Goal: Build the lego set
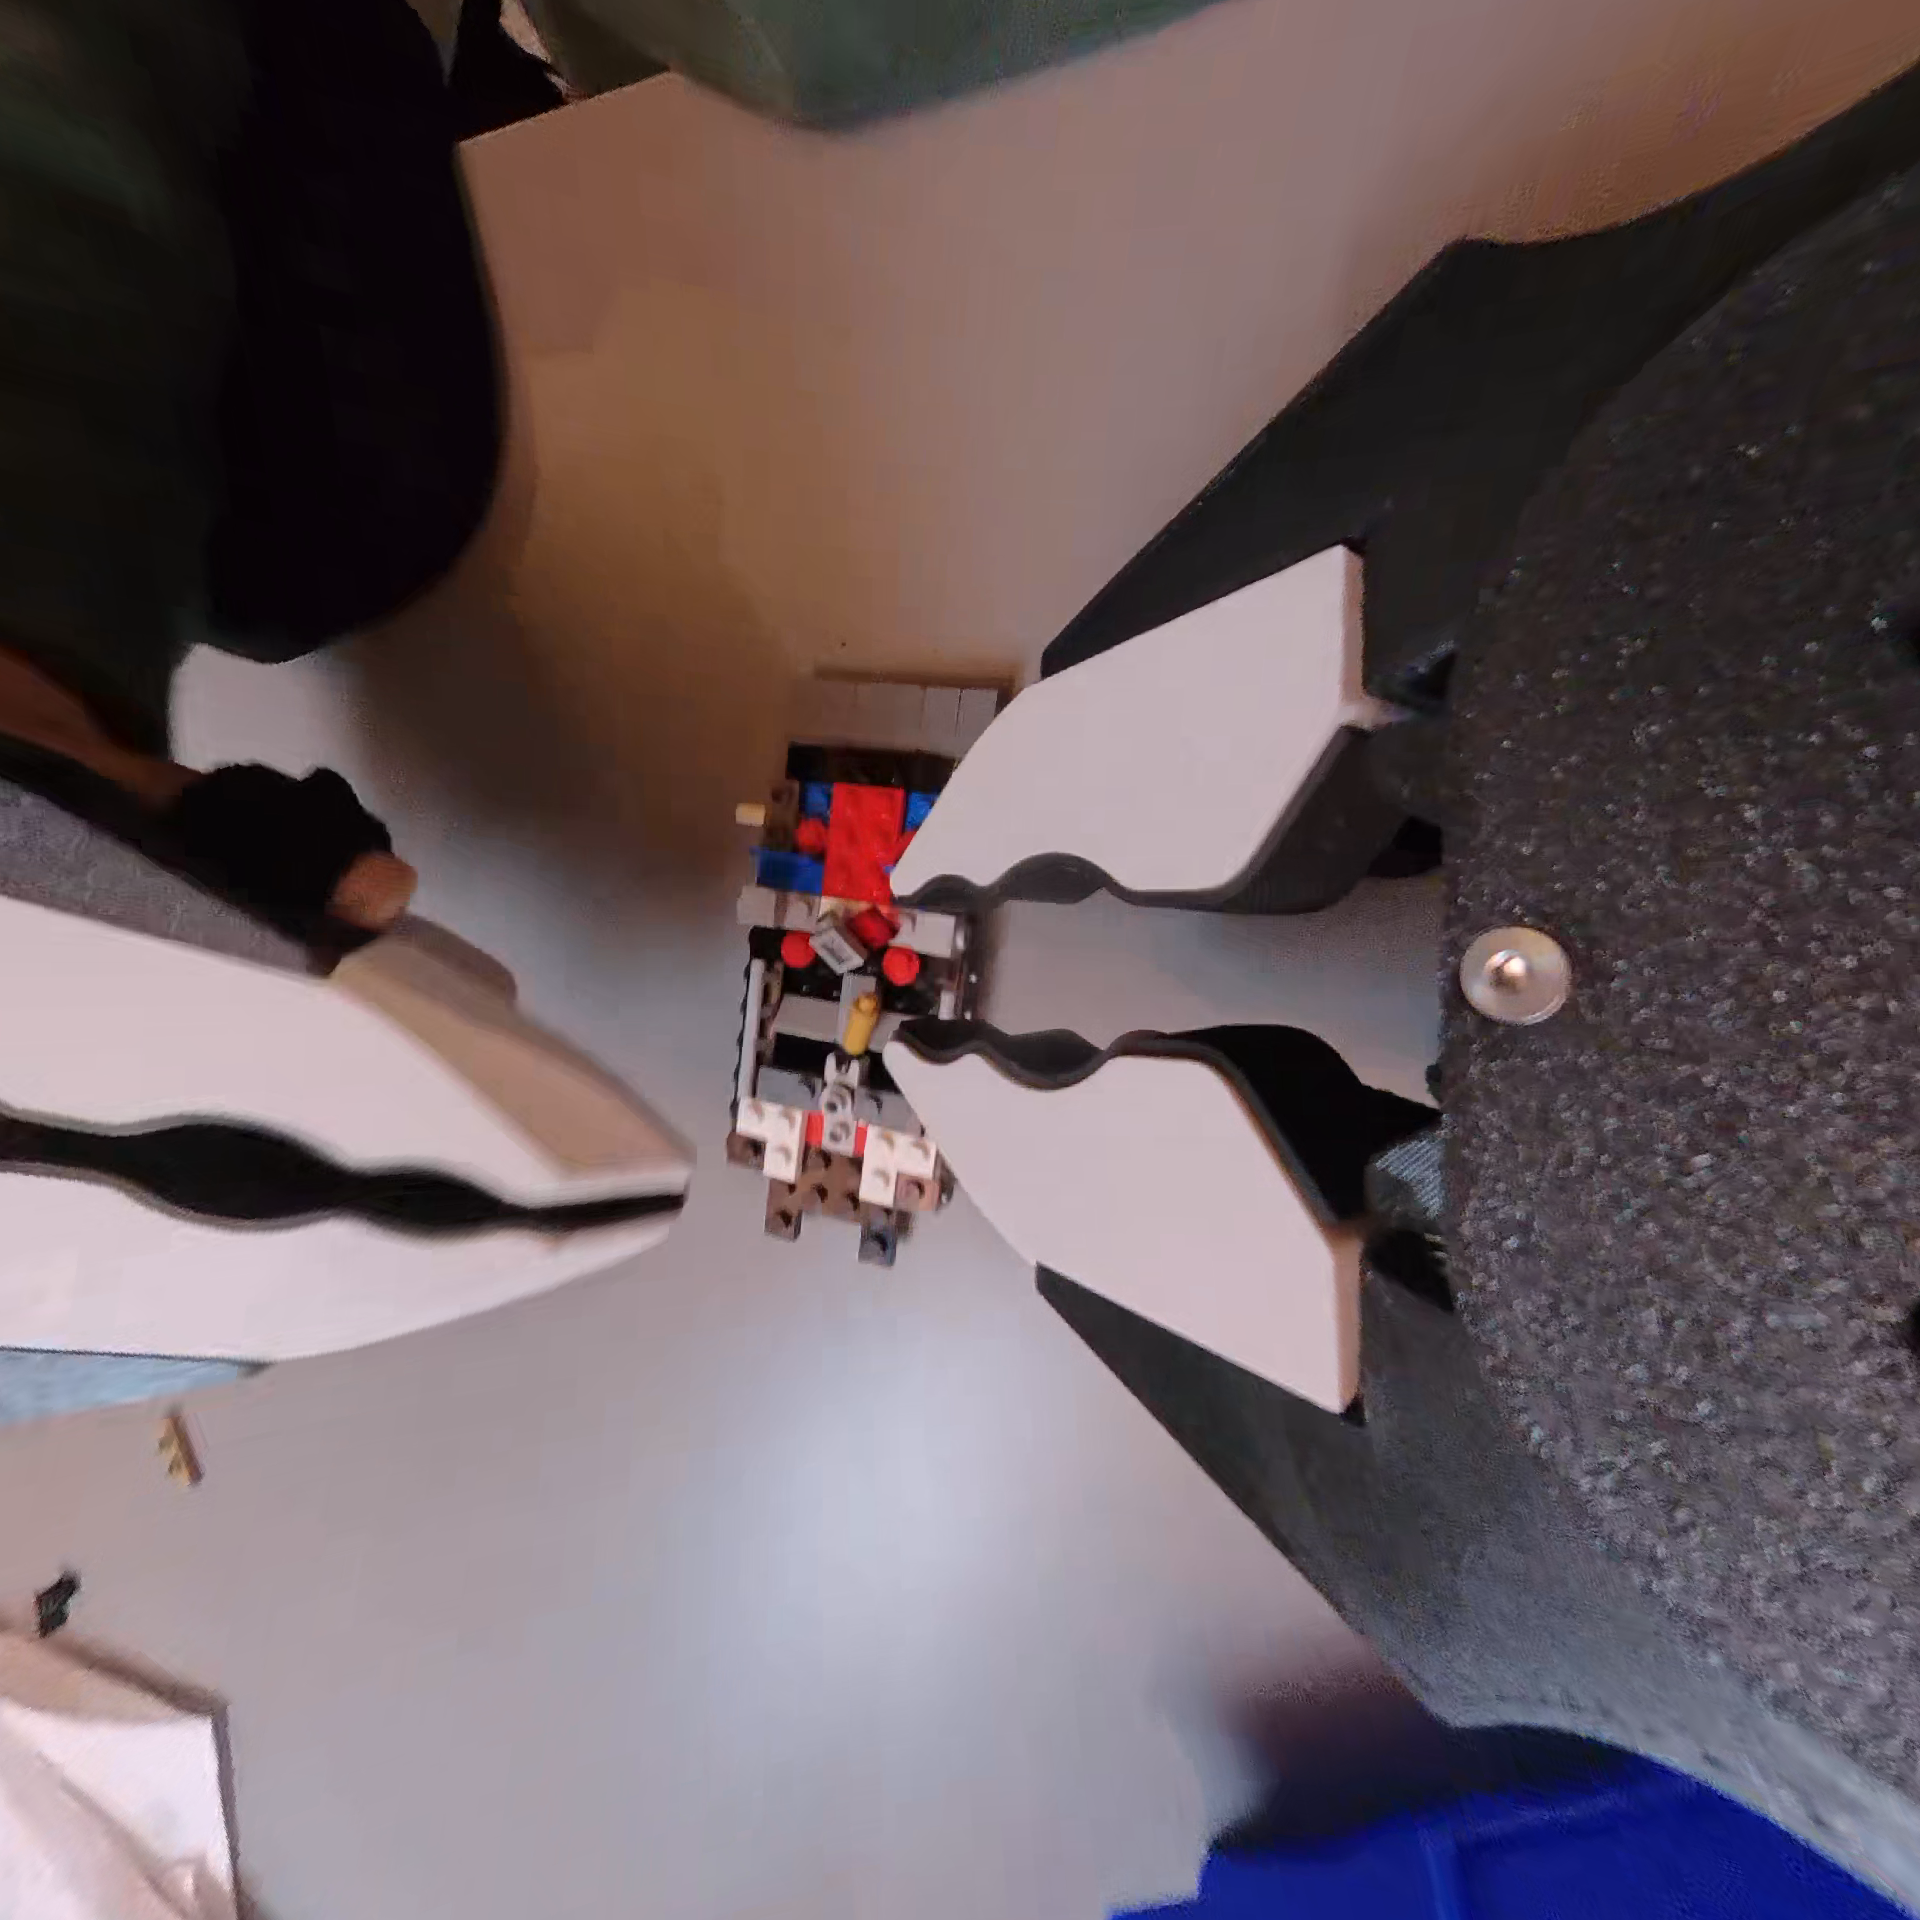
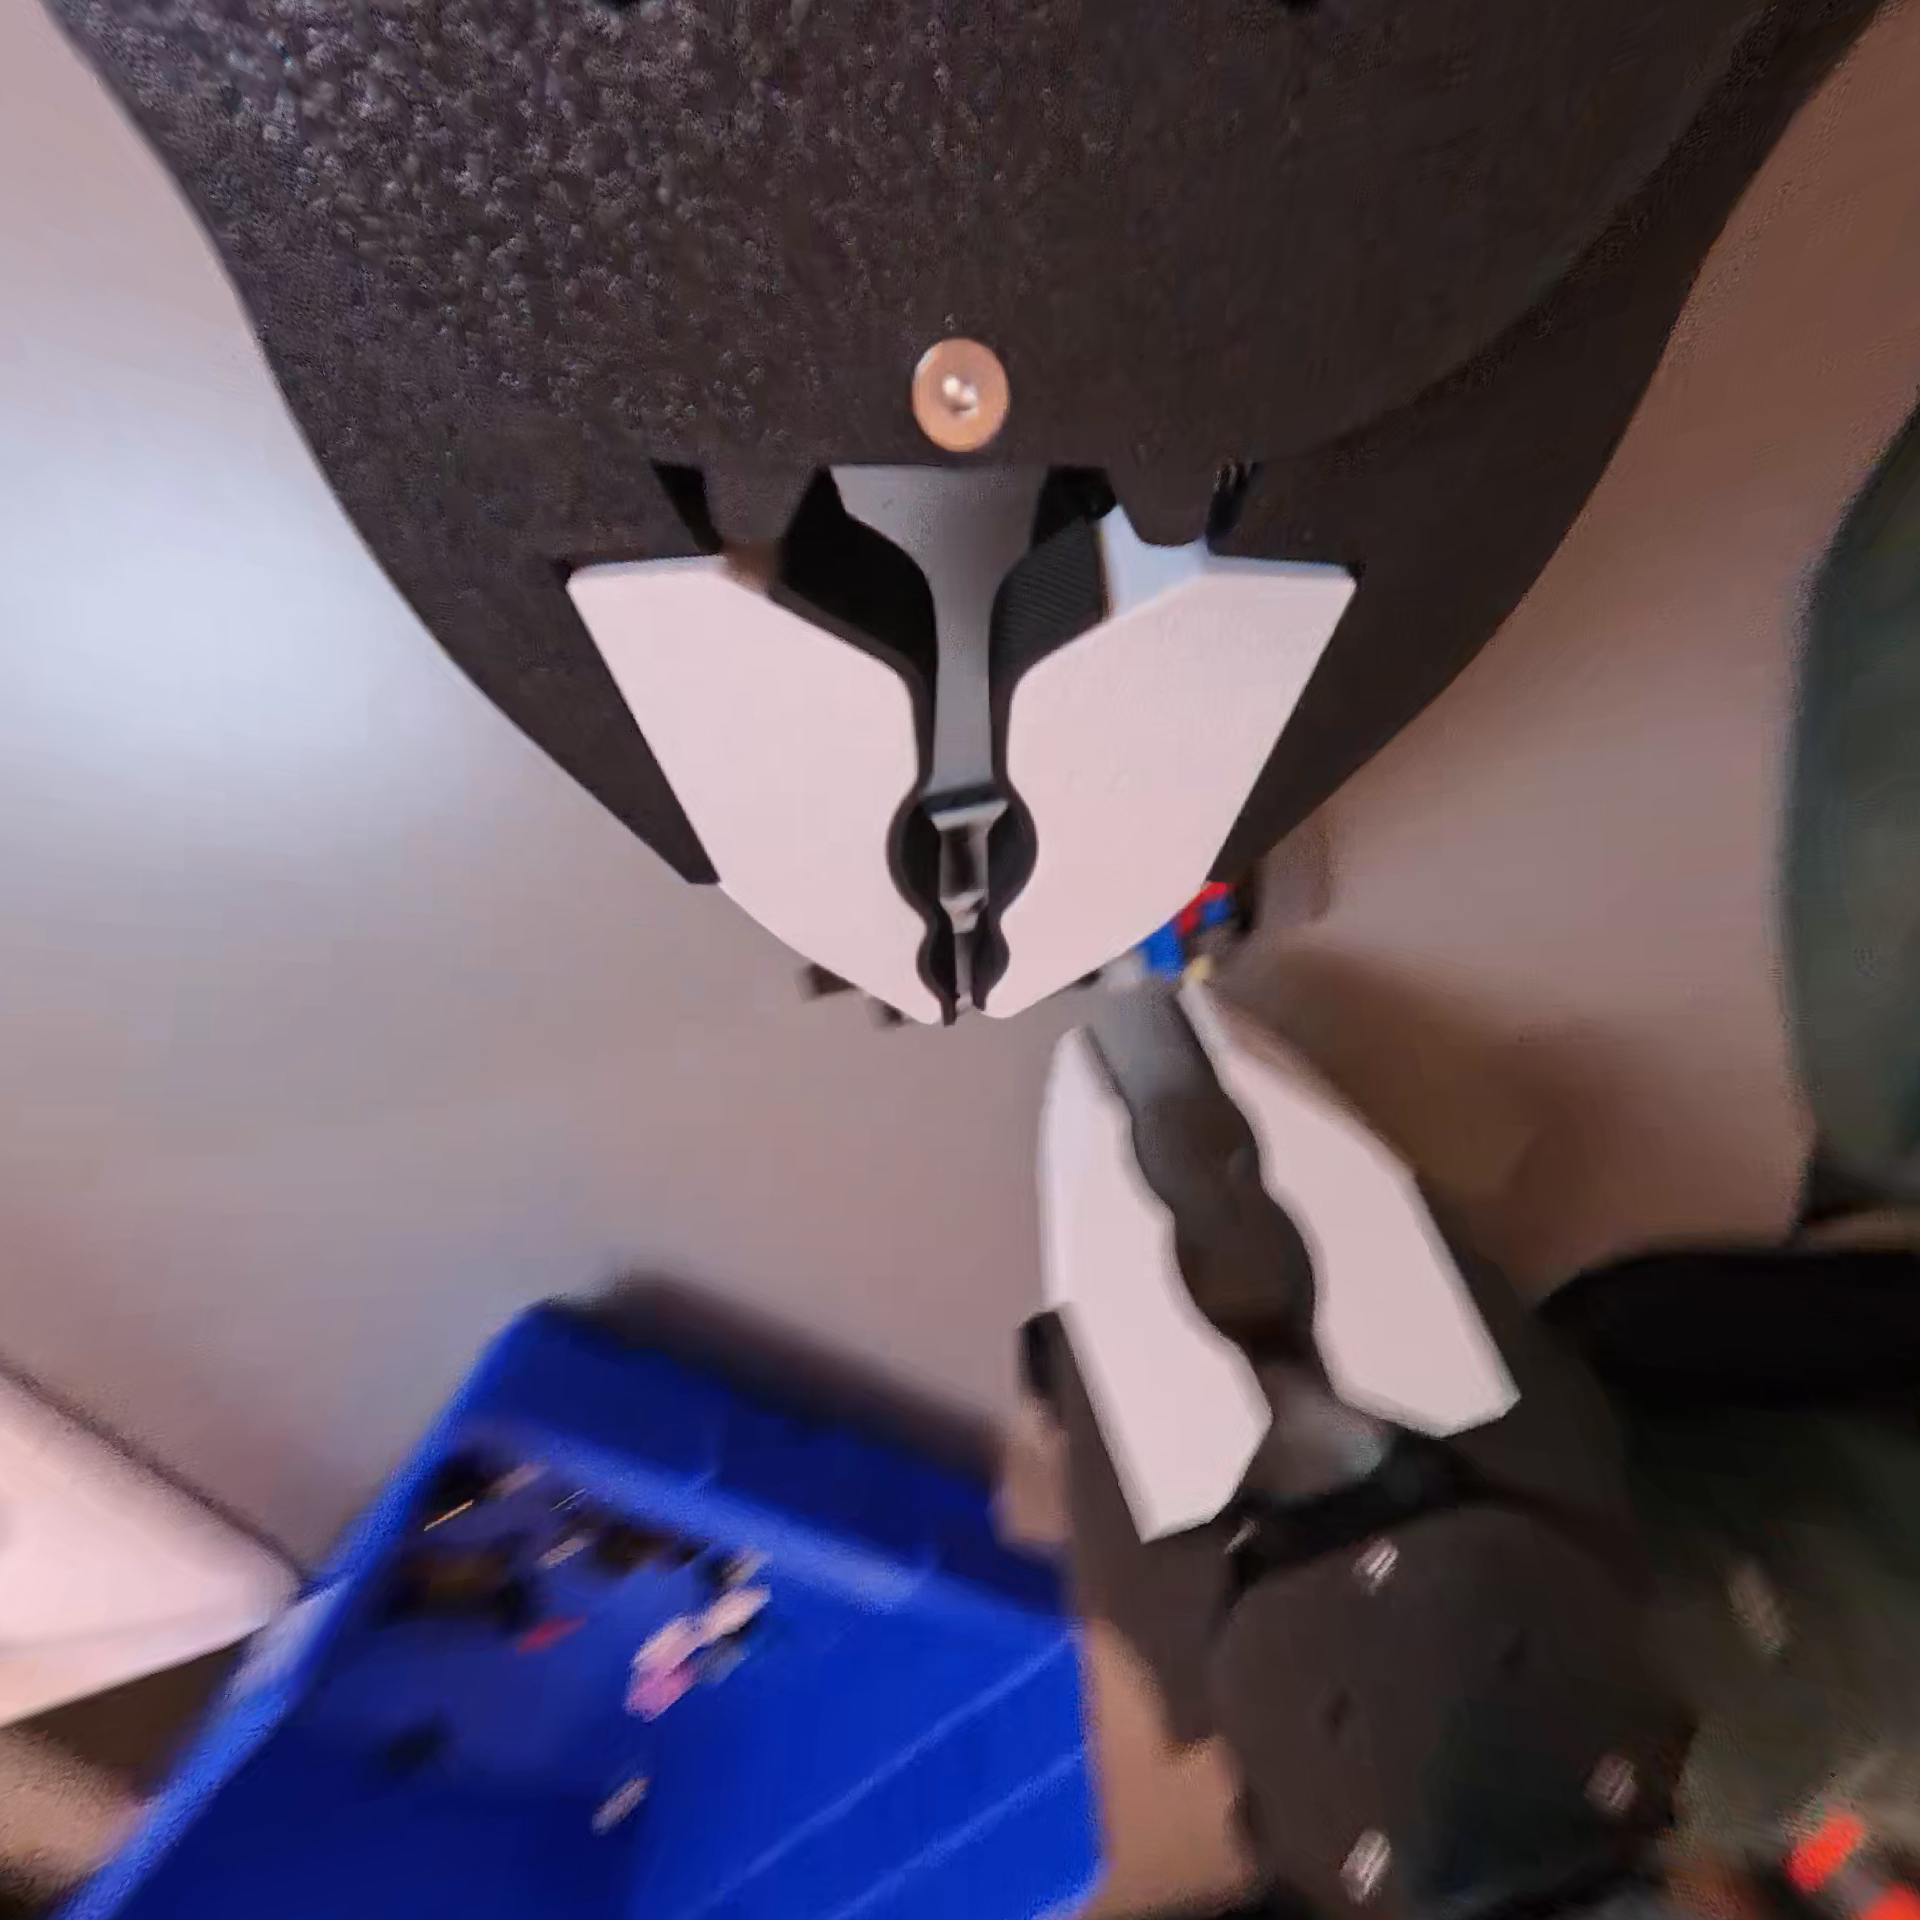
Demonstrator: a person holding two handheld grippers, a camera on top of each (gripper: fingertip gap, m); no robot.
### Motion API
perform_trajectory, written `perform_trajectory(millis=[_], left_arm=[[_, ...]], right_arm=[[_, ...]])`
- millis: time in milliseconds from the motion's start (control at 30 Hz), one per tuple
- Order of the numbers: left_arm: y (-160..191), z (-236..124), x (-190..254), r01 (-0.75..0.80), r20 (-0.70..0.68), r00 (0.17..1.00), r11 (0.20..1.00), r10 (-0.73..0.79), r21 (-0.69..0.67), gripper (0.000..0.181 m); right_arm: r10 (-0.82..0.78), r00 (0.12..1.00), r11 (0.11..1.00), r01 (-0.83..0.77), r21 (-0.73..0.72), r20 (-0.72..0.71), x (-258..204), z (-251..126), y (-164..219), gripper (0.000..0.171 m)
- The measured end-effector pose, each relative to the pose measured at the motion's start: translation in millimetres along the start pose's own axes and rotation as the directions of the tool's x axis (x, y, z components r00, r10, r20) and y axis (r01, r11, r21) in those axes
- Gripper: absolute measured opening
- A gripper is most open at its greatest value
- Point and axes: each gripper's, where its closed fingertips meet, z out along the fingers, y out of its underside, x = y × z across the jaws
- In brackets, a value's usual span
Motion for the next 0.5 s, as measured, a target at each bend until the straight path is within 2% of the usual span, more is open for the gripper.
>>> perform_trajectory(millis=[33,133,267,500], left_arm=[[3.2,3.3,2.8,-0.011,-0.008,1.0,1.0,0.011,-0.024,0.02],[9.0,7.0,3.0,-0.024,-0.004,1.0,0.998,0.024,-0.053,0.02],[9.1,7.0,5.1,-0.01,-0.018,1.0,0.999,0.009,-0.049,0.02],[5.9,9.1,9.8,-0.03,-0.014,0.999,0.999,0.03,-0.032,0.019]], right_arm=[[-0.015,0.998,0.997,0.019,-0.074,0.064,-11.0,2.1,11.5,0.007],[-0.079,0.99,0.972,0.104,-0.213,0.12,-27.6,8.2,33.9,0.015],[-0.093,0.991,0.961,0.114,-0.253,0.094,-29.4,19.4,38.9,0.021],[-0.065,0.991,0.962,0.094,-0.257,0.121,-30.8,19.9,42.1,0.013]])
